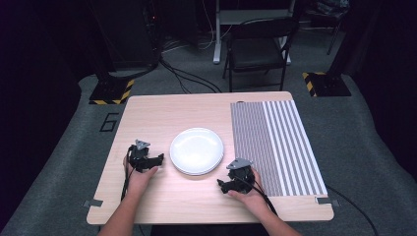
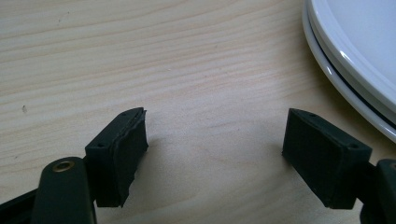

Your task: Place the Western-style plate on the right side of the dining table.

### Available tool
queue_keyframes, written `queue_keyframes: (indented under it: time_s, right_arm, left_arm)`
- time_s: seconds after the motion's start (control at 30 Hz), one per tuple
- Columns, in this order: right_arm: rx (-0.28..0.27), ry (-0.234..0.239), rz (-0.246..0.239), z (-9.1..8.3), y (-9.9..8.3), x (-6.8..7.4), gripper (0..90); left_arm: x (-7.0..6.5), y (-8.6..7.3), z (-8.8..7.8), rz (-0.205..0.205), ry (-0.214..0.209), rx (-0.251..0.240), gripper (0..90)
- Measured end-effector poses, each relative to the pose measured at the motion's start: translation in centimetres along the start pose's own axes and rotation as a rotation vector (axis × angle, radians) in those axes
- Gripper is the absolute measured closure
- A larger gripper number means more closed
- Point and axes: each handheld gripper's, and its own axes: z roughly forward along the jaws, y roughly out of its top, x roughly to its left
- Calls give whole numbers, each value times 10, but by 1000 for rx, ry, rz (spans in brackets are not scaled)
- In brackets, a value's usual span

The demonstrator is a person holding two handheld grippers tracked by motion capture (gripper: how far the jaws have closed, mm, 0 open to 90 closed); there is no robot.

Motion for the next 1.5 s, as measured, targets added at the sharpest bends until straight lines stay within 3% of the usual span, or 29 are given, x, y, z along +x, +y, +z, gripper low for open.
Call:
queue_keyframes:
  time_s: [0.93, 1.1, 1.13, 1.17, 1.33, 1.5]
  right_arm:
    - [2, -1, -8, 0, 0, 0, 139]
    - [-1, -2, 14, -1, 0, 0, 179]
    - [-14, -9, 16, -2, 0, 0, 287]
    - [-21, -14, 22, -3, 0, 0, 326]
    - [-24, -20, 1, -6, 0, -2, 343]
    - [-54, -24, 25, -11, 2, -4, 367]
  left_arm:
    - [0, 0, 0, 7, -10, 2, 198]
    - [0, -1, -2, 0, -7, -14, 283]
    - [-1, -1, -2, 5, -8, -23, 335]
    - [-1, -2, -3, 5, -10, -26, 358]
    - [-3, 0, -5, 8, -9, -7, 434]
    - [-6, 4, -10, 2, -16, 1, 476]
